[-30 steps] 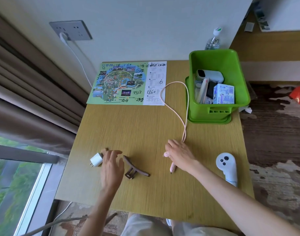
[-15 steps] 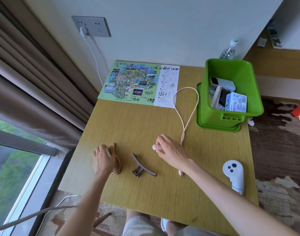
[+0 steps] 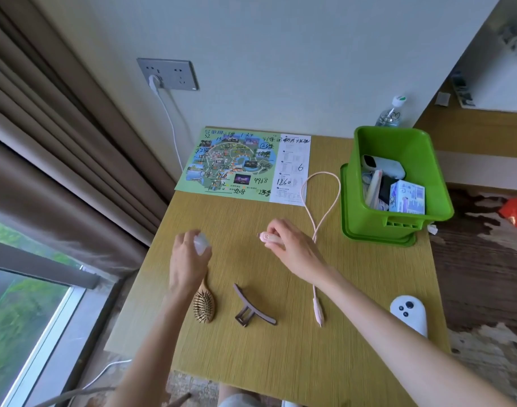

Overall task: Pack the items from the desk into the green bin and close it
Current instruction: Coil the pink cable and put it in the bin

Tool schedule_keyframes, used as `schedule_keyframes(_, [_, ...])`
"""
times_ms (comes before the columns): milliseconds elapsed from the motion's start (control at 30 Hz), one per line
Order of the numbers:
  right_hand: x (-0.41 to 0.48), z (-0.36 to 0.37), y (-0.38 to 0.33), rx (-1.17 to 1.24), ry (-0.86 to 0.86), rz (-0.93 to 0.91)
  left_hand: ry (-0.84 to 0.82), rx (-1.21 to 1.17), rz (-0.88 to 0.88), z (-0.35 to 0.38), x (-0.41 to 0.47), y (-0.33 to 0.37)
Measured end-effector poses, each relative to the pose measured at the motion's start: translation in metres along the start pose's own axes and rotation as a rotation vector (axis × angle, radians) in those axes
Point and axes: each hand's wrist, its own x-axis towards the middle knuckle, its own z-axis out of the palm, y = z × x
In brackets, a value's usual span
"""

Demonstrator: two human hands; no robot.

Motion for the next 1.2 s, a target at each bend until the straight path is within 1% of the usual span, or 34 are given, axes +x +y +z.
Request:
schedule_keyframes(67, [0.015, -0.018, -0.010, 0.045, 0.052, -0.029, 0.025, -0.057, 0.126, -0.009, 0.010, 0.029])
schedule_keyframes(200, [0.042, -0.065, -0.027, 0.057, 0.158, -0.100, 0.035, -0.147, 0.350, -0.028, 0.024, 0.086])
schedule_keyframes(333, [0.056, -0.112, -0.043, 0.062, 0.235, -0.134, 0.013, -0.193, 0.517, -0.046, 0.031, 0.134])
schedule_keyframes(567, [0.057, -0.171, -0.055, 0.015, 0.344, -0.152, 0.056, -0.232, 0.662, -0.078, 0.033, 0.195])
schedule_keyframes(800, [0.047, -0.216, -0.056, 0.025, 0.371, -0.164, 0.134, -0.104, 0.840, -0.100, 0.027, 0.236])
schedule_keyframes(900, [0.043, -0.236, -0.056, 0.025, 0.360, -0.153, 0.116, -0.047, 0.916, -0.103, 0.026, 0.252])
schedule_keyframes(1067, [0.035, -0.261, -0.055, 0.014, 0.349, -0.119, 0.027, -0.054, 0.994, -0.108, 0.023, 0.275])
schedule_keyframes(1200, [0.026, -0.276, -0.058, 0.024, 0.397, -0.122, 0.026, -0.014, 1.053, -0.118, 0.023, 0.296])
